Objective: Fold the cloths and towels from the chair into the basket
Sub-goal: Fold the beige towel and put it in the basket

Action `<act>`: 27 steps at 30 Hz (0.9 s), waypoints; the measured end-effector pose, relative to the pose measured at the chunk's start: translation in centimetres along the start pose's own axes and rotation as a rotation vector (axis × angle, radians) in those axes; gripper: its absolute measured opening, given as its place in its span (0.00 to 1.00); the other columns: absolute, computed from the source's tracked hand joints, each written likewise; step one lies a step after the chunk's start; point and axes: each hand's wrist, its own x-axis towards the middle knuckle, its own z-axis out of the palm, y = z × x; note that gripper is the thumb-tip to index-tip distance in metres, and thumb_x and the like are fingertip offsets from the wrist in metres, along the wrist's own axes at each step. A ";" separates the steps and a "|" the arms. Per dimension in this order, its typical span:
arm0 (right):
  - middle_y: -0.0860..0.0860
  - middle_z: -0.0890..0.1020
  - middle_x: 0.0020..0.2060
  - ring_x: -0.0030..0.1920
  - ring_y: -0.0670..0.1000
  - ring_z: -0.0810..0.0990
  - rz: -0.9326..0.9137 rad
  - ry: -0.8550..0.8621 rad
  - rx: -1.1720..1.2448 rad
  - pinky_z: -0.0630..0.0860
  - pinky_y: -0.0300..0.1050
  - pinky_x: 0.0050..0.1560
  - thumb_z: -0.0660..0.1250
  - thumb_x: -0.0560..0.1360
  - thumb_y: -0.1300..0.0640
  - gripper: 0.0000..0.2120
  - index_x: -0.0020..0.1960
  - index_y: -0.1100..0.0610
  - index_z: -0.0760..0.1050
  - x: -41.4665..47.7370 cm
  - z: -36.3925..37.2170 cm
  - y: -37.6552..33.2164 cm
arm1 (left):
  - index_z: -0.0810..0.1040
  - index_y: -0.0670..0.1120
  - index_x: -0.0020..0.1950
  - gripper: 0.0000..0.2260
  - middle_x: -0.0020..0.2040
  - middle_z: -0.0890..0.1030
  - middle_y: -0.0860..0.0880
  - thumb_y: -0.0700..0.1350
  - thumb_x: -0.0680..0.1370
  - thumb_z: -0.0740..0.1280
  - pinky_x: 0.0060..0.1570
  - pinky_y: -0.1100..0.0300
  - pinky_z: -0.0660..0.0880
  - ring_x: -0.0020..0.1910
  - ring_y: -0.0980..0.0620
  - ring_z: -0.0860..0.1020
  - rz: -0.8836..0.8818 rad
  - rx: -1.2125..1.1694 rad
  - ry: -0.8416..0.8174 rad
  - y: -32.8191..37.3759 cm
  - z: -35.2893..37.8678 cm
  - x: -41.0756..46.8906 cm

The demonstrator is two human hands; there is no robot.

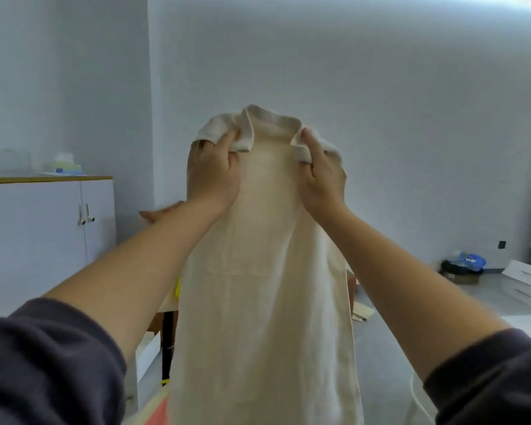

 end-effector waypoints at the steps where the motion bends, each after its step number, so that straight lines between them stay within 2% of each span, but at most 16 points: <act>1: 0.47 0.70 0.68 0.67 0.53 0.68 0.044 -0.059 -0.021 0.64 0.45 0.64 0.50 0.79 0.53 0.23 0.72 0.38 0.60 -0.5 1.5 1.7 | 0.71 0.48 0.70 0.22 0.67 0.71 0.38 0.46 0.78 0.51 0.68 0.50 0.63 0.67 0.41 0.65 -0.044 0.038 -0.071 -1.6 1.1 -0.9; 3: 0.48 0.69 0.69 0.67 0.55 0.68 0.118 -0.164 -0.041 0.65 0.50 0.66 0.50 0.79 0.50 0.22 0.71 0.36 0.59 -1.9 4.5 5.1 | 0.70 0.48 0.71 0.20 0.66 0.71 0.37 0.46 0.80 0.52 0.66 0.53 0.60 0.67 0.41 0.65 -0.144 0.128 -0.199 -4.5 3.0 -3.0; 5: 0.47 0.71 0.66 0.63 0.54 0.71 0.170 -0.247 -0.004 0.68 0.55 0.64 0.48 0.77 0.45 0.21 0.69 0.34 0.60 -3.1 7.2 7.9 | 0.70 0.49 0.71 0.18 0.66 0.71 0.37 0.45 0.82 0.54 0.63 0.56 0.54 0.68 0.42 0.65 -0.242 0.174 -0.270 -7.0 4.5 -4.6; 7: 0.45 0.72 0.54 0.51 0.49 0.74 0.196 -0.276 0.110 0.73 0.51 0.55 0.47 0.72 0.40 0.22 0.64 0.37 0.67 -4.1 9.6 10.1 | 0.71 0.48 0.70 0.17 0.65 0.71 0.38 0.42 0.82 0.54 0.60 0.60 0.56 0.66 0.42 0.67 -0.292 0.103 -0.280 -9.0 5.7 -5.8; 9: 0.41 0.69 0.48 0.45 0.46 0.70 0.218 -0.296 0.198 0.71 0.45 0.48 0.48 0.70 0.38 0.23 0.60 0.40 0.71 -5.3 11.0 11.8 | 0.72 0.47 0.69 0.17 0.65 0.72 0.40 0.40 0.82 0.54 0.54 0.66 0.60 0.63 0.44 0.70 -0.338 -0.007 -0.281 -10.6 6.7 -6.9; 11: 0.42 0.72 0.54 0.50 0.46 0.72 0.270 -0.352 0.217 0.71 0.45 0.52 0.50 0.74 0.39 0.22 0.64 0.41 0.70 -6.9 11.6 12.9 | 0.74 0.48 0.66 0.16 0.60 0.74 0.42 0.40 0.81 0.54 0.47 0.67 0.63 0.56 0.47 0.73 -0.404 -0.092 -0.280 -11.8 7.7 -8.5; 13: 0.44 0.70 0.66 0.61 0.45 0.71 0.319 -0.386 0.236 0.67 0.40 0.60 0.53 0.79 0.47 0.21 0.72 0.43 0.64 -9.2 11.5 13.6 | 0.76 0.49 0.63 0.15 0.56 0.77 0.42 0.42 0.82 0.55 0.43 0.62 0.66 0.49 0.46 0.74 -0.489 -0.169 -0.276 -12.5 8.2 -11.0; 16: 0.46 0.68 0.69 0.68 0.45 0.66 0.347 -0.431 0.274 0.61 0.39 0.67 0.54 0.82 0.56 0.20 0.74 0.51 0.63 -13.6 10.0 13.8 | 0.77 0.48 0.61 0.13 0.56 0.78 0.41 0.43 0.82 0.55 0.50 0.55 0.70 0.52 0.45 0.74 -0.602 -0.257 -0.276 -13.4 8.1 -15.9; 18: 0.47 0.71 0.69 0.68 0.46 0.67 0.393 -0.442 0.298 0.63 0.43 0.69 0.54 0.81 0.57 0.19 0.72 0.51 0.66 -16.9 8.8 13.9 | 0.77 0.49 0.59 0.12 0.50 0.79 0.48 0.43 0.82 0.56 0.50 0.54 0.71 0.52 0.49 0.76 -0.670 -0.343 -0.256 -13.7 7.3 -19.4; 20: 0.48 0.77 0.62 0.62 0.48 0.75 0.469 -0.400 0.337 0.72 0.43 0.60 0.55 0.79 0.56 0.18 0.65 0.48 0.73 -20.2 7.6 14.2 | 0.77 0.50 0.55 0.10 0.45 0.79 0.53 0.43 0.81 0.57 0.45 0.55 0.72 0.50 0.50 0.79 -0.762 -0.389 -0.170 -13.7 6.1 -22.5; 22: 0.52 0.81 0.51 0.46 0.48 0.81 0.558 -0.329 0.416 0.76 0.38 0.44 0.54 0.76 0.63 0.17 0.54 0.47 0.77 -23.1 6.1 14.2 | 0.78 0.48 0.53 0.10 0.42 0.79 0.52 0.43 0.81 0.57 0.39 0.56 0.72 0.45 0.49 0.80 -0.851 -0.397 -0.089 -13.1 4.7 -25.0; 24: 0.54 0.81 0.42 0.35 0.48 0.80 0.632 -0.269 0.452 0.75 0.38 0.35 0.53 0.77 0.69 0.19 0.48 0.49 0.77 -25.8 4.4 13.9 | 0.78 0.43 0.52 0.11 0.40 0.79 0.47 0.42 0.80 0.56 0.39 0.55 0.73 0.39 0.48 0.80 -0.913 -0.373 -0.044 -12.1 3.2 -27.4; 27: 0.53 0.77 0.31 0.29 0.46 0.75 0.684 -0.191 0.459 0.76 0.42 0.32 0.55 0.78 0.69 0.16 0.44 0.54 0.77 -29.0 1.8 13.6 | 0.78 0.44 0.44 0.12 0.37 0.78 0.43 0.41 0.79 0.56 0.39 0.53 0.75 0.34 0.50 0.78 -0.975 -0.348 -0.025 -10.5 0.6 -30.0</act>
